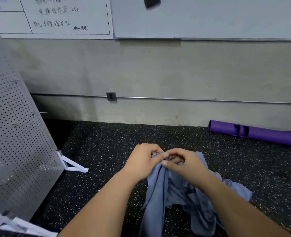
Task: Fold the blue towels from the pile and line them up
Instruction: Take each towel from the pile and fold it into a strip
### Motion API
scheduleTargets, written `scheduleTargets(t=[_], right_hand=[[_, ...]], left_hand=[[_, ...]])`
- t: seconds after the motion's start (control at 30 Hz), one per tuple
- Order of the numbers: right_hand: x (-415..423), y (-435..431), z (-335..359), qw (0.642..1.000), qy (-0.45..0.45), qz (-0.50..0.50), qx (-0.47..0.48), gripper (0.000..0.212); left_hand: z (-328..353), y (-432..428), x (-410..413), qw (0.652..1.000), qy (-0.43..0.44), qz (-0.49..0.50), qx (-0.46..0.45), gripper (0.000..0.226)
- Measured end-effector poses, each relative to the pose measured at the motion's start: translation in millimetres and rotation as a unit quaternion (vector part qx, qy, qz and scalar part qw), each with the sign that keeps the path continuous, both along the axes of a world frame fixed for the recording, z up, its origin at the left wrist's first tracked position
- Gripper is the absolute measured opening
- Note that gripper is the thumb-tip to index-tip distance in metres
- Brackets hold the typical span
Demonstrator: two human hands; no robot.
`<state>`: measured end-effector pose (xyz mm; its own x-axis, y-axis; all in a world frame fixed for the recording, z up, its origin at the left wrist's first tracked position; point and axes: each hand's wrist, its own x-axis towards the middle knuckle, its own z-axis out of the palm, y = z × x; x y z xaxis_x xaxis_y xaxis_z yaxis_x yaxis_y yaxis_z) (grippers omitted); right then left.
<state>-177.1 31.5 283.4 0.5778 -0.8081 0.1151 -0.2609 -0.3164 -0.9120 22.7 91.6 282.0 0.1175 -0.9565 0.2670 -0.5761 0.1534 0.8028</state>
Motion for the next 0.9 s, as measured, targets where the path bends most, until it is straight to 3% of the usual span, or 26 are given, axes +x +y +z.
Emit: scheduleTargets(t=[0.07,0.2,0.37,0.5,0.73,0.9], right_hand=[[13.1,-12.8,-11.1,0.999,0.048,0.003,-0.026,0.023],[33.7,-42.1,-30.7,0.993,0.094,0.0,-0.075,0.007],[49.0,-68.5,-37.5,0.976,0.159,-0.021,-0.148,0.015],[54.9,-83.3,-32.9,0.959,0.204,-0.038,-0.192,0.011],[59.4,-94.7,-32.3,0.951,0.248,-0.072,-0.173,0.009],[50.4,-98.6,-30.2,0.949,0.258,-0.071,-0.165,0.01]], left_hand=[[-1.0,-8.1,7.8,1.0,0.009,0.002,0.002,0.02],[-5.0,-23.6,30.2,0.999,0.037,0.004,0.021,0.022],[-12.4,-36.3,66.6,0.999,0.013,0.012,0.034,0.011],[-15.9,-41.6,84.2,0.998,0.046,0.046,0.018,0.008],[-13.5,-40.6,89.9,0.99,0.087,0.108,-0.025,0.008],[-11.1,-41.1,89.3,0.981,0.052,0.181,-0.054,0.008]])
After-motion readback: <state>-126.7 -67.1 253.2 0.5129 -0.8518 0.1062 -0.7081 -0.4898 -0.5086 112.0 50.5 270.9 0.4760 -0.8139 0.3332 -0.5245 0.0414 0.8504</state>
